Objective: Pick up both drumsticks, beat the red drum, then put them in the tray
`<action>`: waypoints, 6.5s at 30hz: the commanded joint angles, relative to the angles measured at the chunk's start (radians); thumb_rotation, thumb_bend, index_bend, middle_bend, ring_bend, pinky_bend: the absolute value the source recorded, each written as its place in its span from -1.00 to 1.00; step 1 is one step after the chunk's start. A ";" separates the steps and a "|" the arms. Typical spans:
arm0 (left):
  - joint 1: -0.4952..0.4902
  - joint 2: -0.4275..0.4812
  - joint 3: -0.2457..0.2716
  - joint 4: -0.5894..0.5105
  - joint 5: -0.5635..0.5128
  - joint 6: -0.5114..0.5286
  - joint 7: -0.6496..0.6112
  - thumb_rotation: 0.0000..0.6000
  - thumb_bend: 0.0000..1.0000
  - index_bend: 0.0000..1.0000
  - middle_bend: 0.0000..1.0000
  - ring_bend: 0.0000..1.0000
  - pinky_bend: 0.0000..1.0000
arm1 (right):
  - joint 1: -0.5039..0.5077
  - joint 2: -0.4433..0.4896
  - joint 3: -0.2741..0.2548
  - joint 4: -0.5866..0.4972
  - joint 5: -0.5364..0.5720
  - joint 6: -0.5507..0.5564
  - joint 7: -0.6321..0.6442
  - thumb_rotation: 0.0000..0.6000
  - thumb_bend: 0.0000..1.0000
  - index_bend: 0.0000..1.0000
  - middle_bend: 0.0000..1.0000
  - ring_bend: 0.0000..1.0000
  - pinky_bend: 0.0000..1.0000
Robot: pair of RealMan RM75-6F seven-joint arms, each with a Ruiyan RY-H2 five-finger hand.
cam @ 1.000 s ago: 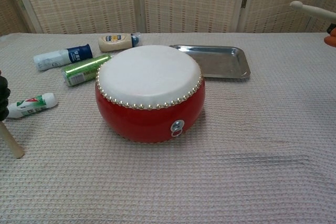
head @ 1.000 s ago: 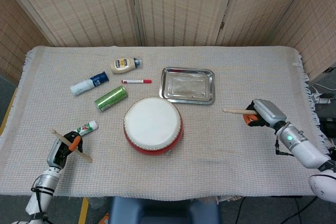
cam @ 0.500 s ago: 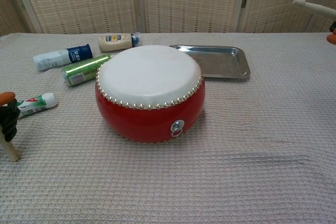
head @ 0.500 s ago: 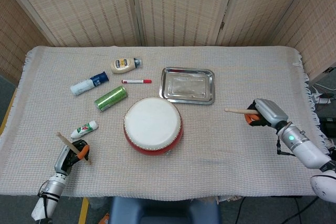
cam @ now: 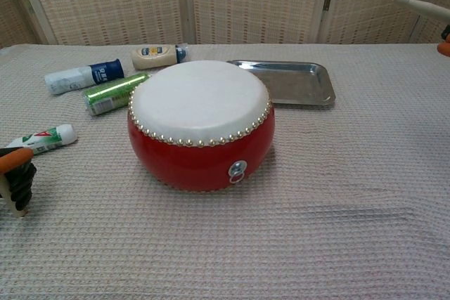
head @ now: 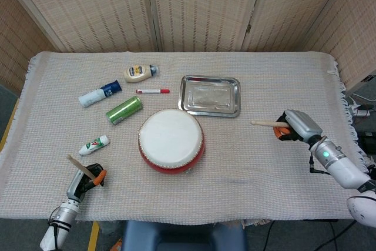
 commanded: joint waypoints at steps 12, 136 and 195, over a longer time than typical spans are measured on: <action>-0.010 -0.014 0.012 0.034 0.017 -0.006 -0.061 1.00 -0.27 0.60 0.83 0.73 0.78 | -0.006 0.012 0.004 -0.010 0.001 0.014 0.002 1.00 1.00 1.00 1.00 1.00 1.00; -0.496 0.136 -0.197 -0.207 -0.395 -0.182 1.612 1.00 0.38 0.99 1.00 1.00 1.00 | 0.547 -0.350 -0.042 -0.131 0.814 0.199 -1.200 1.00 1.00 1.00 1.00 1.00 1.00; -0.527 0.165 -0.218 -0.261 -0.456 -0.143 1.678 1.00 0.38 0.95 1.00 1.00 1.00 | 0.529 -0.429 -0.081 0.009 0.861 0.162 -1.250 1.00 1.00 1.00 1.00 1.00 1.00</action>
